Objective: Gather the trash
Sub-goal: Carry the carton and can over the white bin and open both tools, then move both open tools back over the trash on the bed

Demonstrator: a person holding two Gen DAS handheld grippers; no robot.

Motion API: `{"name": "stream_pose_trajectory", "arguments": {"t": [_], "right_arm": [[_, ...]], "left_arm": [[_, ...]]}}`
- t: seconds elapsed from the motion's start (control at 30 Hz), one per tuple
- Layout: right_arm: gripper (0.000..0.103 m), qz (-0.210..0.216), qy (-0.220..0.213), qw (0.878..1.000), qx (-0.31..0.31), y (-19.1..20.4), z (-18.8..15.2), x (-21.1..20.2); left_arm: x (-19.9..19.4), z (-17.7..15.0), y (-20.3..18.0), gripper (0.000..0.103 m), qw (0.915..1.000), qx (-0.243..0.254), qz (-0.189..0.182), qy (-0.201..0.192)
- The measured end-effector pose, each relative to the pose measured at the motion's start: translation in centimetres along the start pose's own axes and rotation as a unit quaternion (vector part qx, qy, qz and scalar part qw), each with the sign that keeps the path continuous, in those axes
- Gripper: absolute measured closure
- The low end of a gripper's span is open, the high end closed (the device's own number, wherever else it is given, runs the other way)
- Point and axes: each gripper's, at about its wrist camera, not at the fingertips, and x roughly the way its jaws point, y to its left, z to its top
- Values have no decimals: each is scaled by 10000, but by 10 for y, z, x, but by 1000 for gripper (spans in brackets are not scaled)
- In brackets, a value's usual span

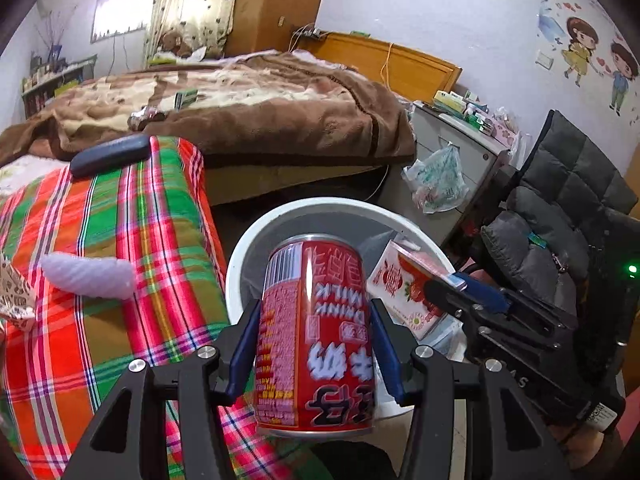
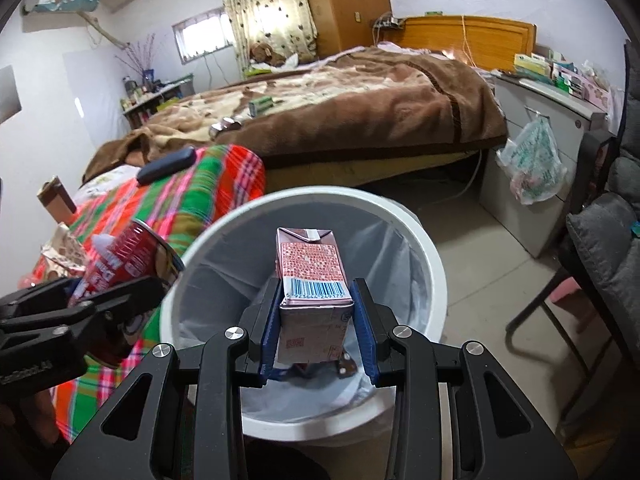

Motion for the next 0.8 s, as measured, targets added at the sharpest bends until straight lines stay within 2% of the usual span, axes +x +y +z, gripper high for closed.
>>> {"name": "stream_pose_trajectory", "arguments": {"t": [0.07, 0.13, 0.17, 0.27, 0.8], "right_arm": [[67, 22, 63, 10000, 54, -3, -1, 1], [66, 49, 123, 9999, 100, -4, -2, 1], [63, 22, 117, 9999, 123, -5, -3, -1], [50, 8, 45, 9998, 170, -6, -2, -5], [50, 209, -299, 9993, 20, 21, -4, -27]], "left_arm": [[-1, 0, 1, 49, 10000, -35, -36, -1], [-3, 0, 2, 44, 10000, -52, -32, -33], [-5, 0, 2, 41, 10000, -54, 0, -52], [-10, 0, 6, 40, 9999, -102, 2, -88], [-62, -19, 33, 40, 9979, -269, 393, -432]]}}
